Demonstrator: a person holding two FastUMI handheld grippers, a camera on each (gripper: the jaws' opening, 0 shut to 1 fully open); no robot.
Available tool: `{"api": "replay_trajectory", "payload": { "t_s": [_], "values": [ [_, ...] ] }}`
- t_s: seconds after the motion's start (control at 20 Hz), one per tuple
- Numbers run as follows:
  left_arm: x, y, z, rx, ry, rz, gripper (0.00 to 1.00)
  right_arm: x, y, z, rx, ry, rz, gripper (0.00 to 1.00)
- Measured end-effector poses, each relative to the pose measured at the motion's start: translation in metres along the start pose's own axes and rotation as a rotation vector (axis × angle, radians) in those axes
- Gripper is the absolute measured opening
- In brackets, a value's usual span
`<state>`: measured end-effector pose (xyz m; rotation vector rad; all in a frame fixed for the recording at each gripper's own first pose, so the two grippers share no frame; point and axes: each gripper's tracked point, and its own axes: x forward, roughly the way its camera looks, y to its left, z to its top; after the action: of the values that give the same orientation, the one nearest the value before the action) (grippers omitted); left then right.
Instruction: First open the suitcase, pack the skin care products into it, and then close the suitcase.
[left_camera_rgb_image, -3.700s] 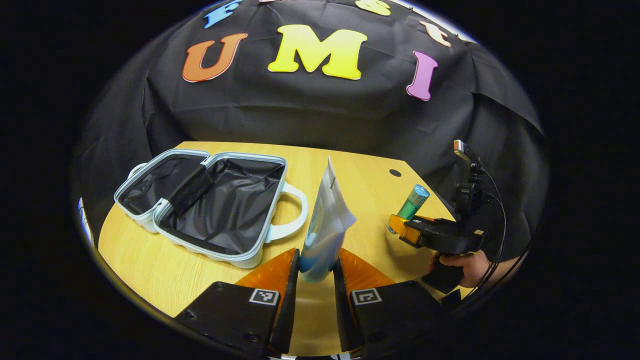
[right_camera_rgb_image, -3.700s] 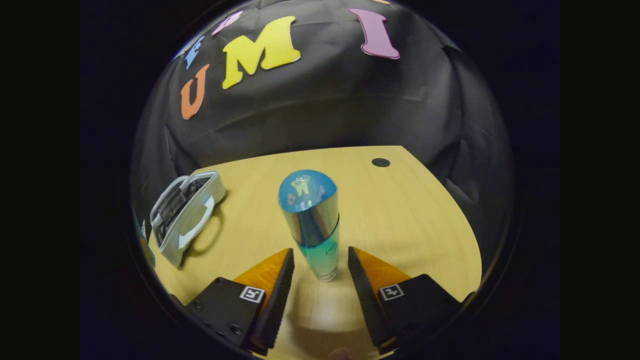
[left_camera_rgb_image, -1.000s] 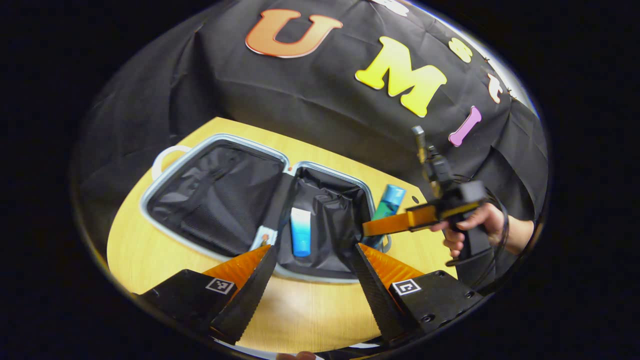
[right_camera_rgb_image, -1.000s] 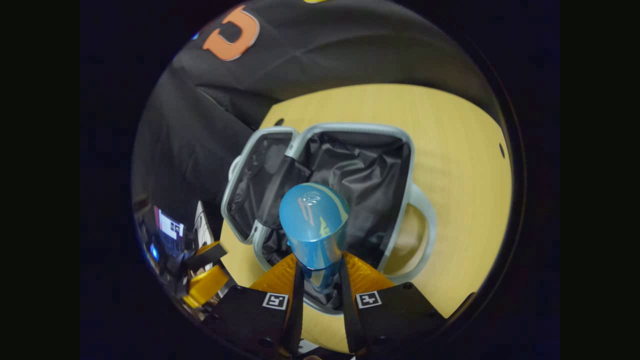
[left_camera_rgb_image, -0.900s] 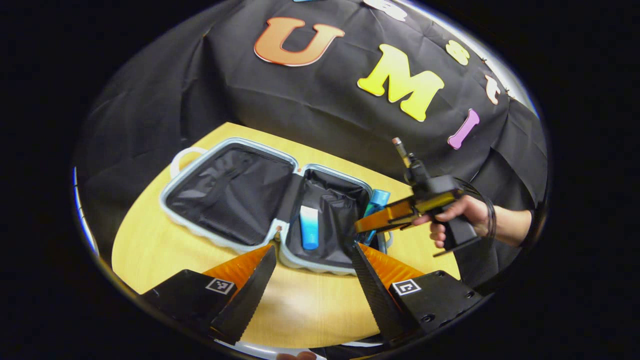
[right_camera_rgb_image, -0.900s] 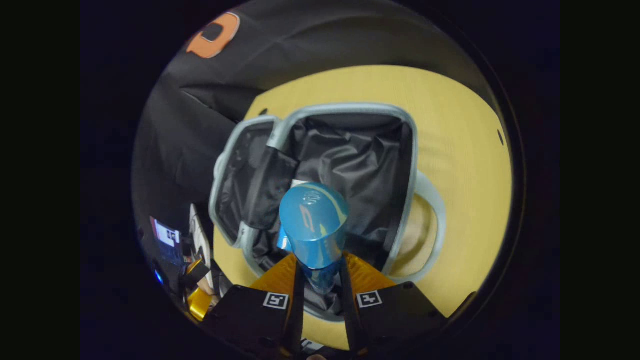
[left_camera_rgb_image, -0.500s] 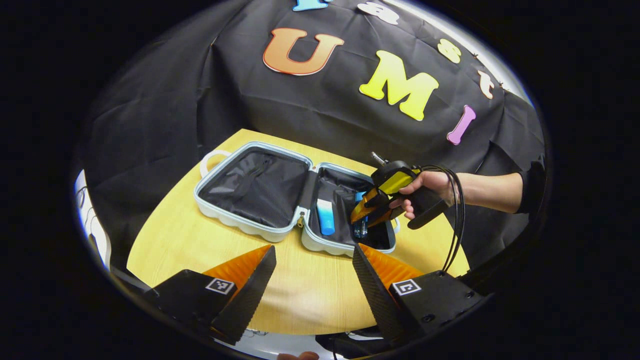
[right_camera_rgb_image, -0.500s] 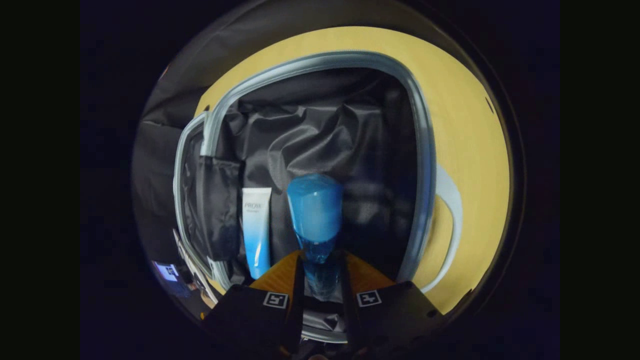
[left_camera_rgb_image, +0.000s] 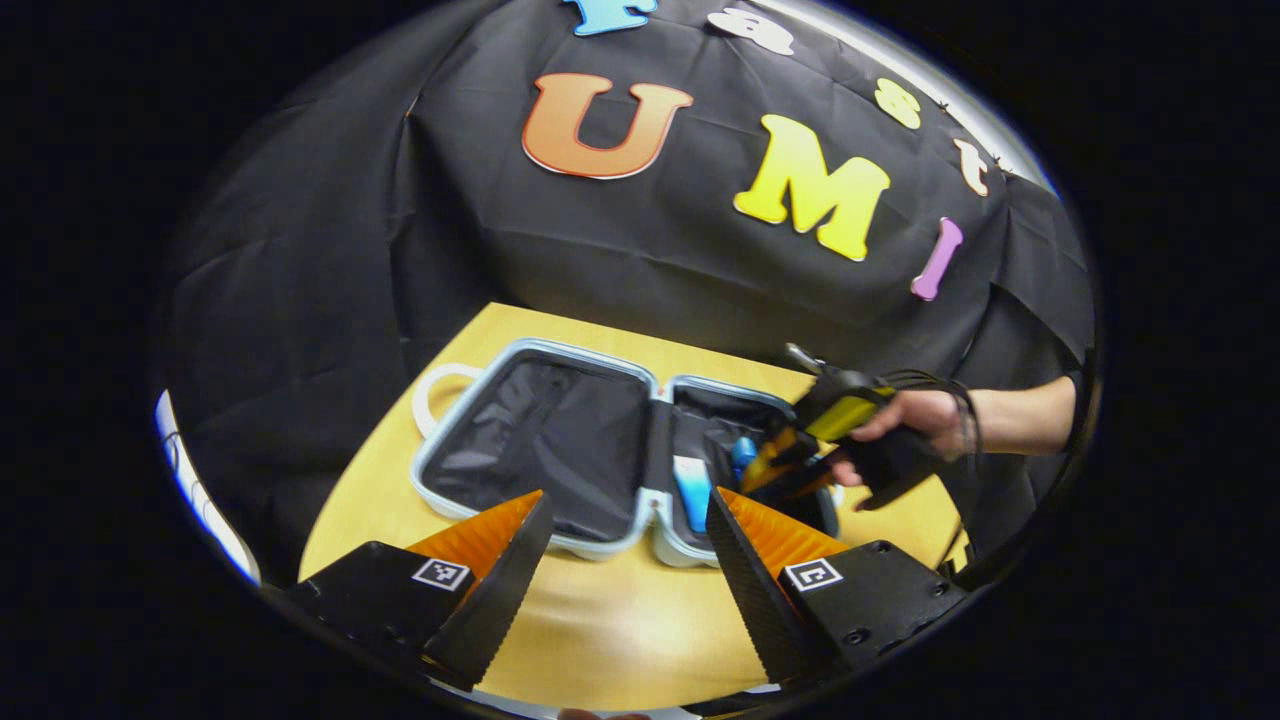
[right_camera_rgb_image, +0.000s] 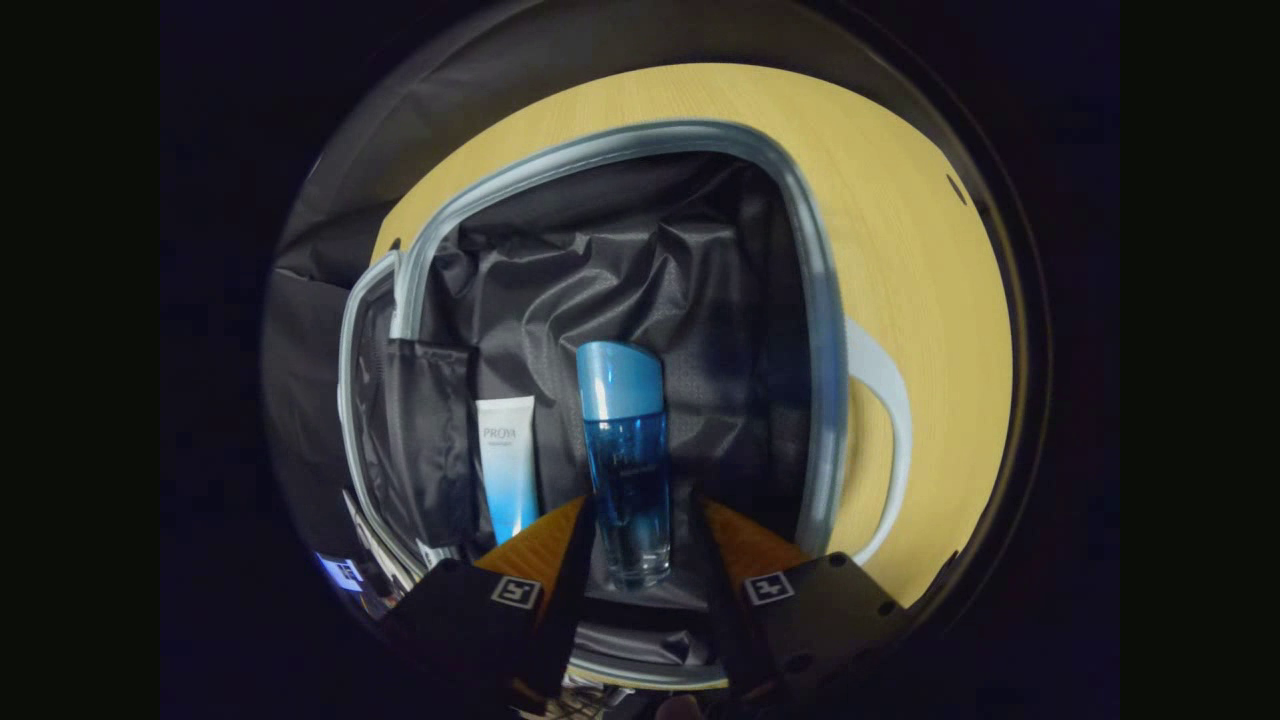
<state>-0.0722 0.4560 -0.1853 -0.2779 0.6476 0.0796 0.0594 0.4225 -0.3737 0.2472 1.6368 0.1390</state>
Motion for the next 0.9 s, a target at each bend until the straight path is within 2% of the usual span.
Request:
{"api": "replay_trajectory", "payload": {
  "t_s": [0.05, 0.1, 0.15, 0.25, 0.3, 0.4, 0.45, 0.55, 0.85, 0.9],
  "values": [
    [0.012, 0.027, 0.009, -0.02, 0.011, 0.02, 0.98, -0.01, 0.003, -0.004, 0.005, -0.007, 0.03, 0.64],
    [0.023, 0.055, 0.018, -0.049, 0.02, 0.047, 0.98, -0.019, 0.005, -0.009, 0.007, -0.01, 0.065, 0.66],
    [0.036, 0.081, 0.025, -0.097, 0.028, 0.069, 0.98, -0.028, 0.003, -0.015, -0.005, -0.021, 0.087, 0.73],
    [0.062, 0.12, 0.042, -0.186, 0.044, 0.076, 0.99, -0.049, -0.007, -0.029, -0.059, -0.043, 0.118, 0.74],
    [0.072, 0.14, 0.048, -0.19, 0.058, 0.092, 0.99, -0.061, -0.015, -0.038, -0.096, -0.043, 0.132, 0.74],
    [0.099, 0.185, 0.051, -0.093, 0.105, 0.151, 0.99, -0.089, -0.027, -0.059, -0.16, -0.04, 0.186, 0.74],
    [0.115, 0.2, 0.05, -0.055, 0.126, 0.156, 0.98, -0.103, -0.032, -0.064, -0.174, -0.058, 0.218, 0.74],
    [0.149, 0.214, 0.036, -0.047, 0.18, 0.154, 0.98, -0.128, -0.049, -0.069, -0.189, -0.121, 0.27, 0.74],
    [0.187, 0.237, 0.003, -0.027, 0.303, 0.197, 0.98, -0.17, -0.127, -0.077, -0.202, -0.276, 0.214, 0.74],
    [0.191, 0.24, 0.003, -0.022, 0.307, 0.22, 0.94, -0.173, -0.145, -0.074, -0.212, -0.32, 0.18, 0.74]
  ]
}}
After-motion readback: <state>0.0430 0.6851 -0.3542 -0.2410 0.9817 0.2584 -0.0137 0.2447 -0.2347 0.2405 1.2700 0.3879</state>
